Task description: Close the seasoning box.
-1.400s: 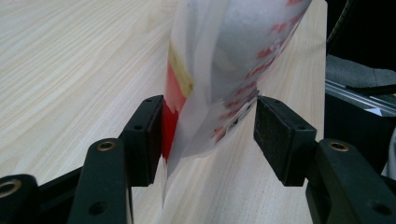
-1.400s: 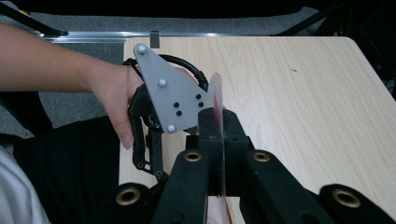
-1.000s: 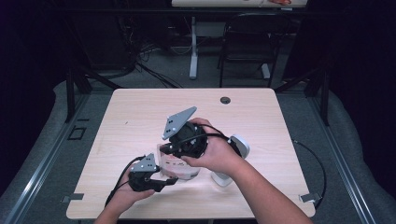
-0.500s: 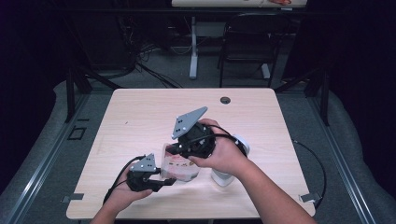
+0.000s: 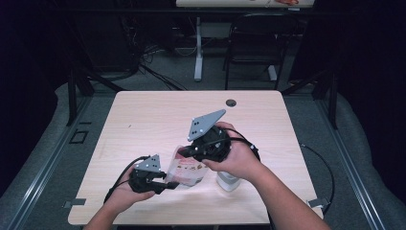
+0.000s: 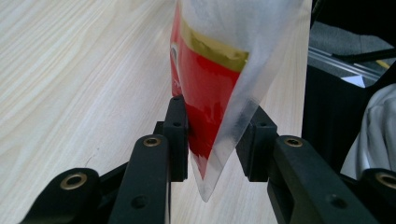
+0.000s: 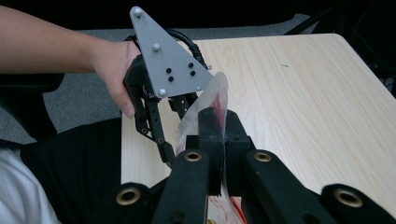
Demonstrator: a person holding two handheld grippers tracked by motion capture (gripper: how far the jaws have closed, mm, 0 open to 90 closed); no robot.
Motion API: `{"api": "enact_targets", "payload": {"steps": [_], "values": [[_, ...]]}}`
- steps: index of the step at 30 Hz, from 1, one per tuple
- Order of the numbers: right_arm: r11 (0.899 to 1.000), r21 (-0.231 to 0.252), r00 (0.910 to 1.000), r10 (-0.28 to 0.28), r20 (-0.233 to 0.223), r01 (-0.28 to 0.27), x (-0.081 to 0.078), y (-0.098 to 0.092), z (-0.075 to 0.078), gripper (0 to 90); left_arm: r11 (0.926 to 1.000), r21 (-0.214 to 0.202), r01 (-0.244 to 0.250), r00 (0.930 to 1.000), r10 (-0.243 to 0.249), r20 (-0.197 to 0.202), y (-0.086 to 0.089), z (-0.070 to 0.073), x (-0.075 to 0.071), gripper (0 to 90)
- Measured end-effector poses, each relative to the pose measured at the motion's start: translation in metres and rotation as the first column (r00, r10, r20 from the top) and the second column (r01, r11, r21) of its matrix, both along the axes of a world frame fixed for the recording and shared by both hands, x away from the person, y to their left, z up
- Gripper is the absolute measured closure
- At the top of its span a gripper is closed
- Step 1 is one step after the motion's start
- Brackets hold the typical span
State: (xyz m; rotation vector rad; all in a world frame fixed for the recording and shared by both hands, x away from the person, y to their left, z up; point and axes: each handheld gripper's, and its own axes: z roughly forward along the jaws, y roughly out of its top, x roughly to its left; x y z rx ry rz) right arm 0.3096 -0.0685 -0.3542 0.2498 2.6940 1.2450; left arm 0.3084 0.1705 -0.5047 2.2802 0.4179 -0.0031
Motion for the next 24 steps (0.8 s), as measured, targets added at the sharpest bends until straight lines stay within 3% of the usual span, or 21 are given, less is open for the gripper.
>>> {"api": "enact_targets", "payload": {"steps": [8,13,20,24], "values": [[1.0,0.027,0.9999,-0.013,-0.003,0.013,-0.001,-0.009,0.0,89.4,0.9971,0.07,0.029,0.9994,-0.027,-0.023,0.0,0.014,0.001,69.2],[0.999,0.033,0.9996,-0.028,-0.003,0.028,-0.001,-0.016,-0.002,89.4,0.994,0.1,0.045,0.9985,-0.041,-0.035,-0.002,0.019,0.002,69.6],[0.998,0.041,0.9992,-0.04,-0.005,0.04,-0.001,-0.023,-0.006,89.3,0.9919,0.112,0.06,0.9975,-0.055,-0.044,-0.003,0.02,0.003,70.0],[0.997,0.051,0.9987,-0.05,-0.007,0.05,-0.001,-0.026,-0.009,89.1,0.9875,0.146,0.058,0.998,-0.053,-0.034,-0.003,0.023,0.004,70.2]]}}
